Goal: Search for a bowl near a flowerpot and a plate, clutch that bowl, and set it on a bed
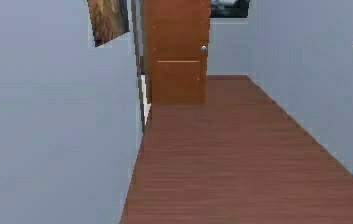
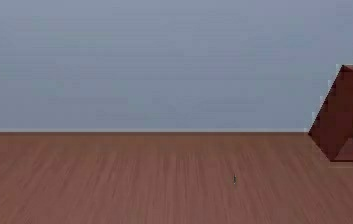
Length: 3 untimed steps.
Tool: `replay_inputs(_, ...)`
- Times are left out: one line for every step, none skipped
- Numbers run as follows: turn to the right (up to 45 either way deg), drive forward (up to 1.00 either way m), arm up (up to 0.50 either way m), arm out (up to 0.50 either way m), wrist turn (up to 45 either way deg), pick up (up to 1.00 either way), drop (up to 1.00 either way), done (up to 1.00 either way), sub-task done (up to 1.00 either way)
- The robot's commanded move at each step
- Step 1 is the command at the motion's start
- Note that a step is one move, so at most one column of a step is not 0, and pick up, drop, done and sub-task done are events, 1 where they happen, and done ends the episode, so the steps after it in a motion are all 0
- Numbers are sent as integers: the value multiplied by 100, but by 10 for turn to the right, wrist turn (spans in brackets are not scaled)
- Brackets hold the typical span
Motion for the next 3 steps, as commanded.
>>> replay_inputs(450, 0, 0, 0, 0, 0, 0, 0, 0)
replay_inputs(450, 0, 0, 0, 0, 0, 0, 0, 0)
replay_inputs(0, 10, 0, 0, 0, 0, 0, 0, 0)
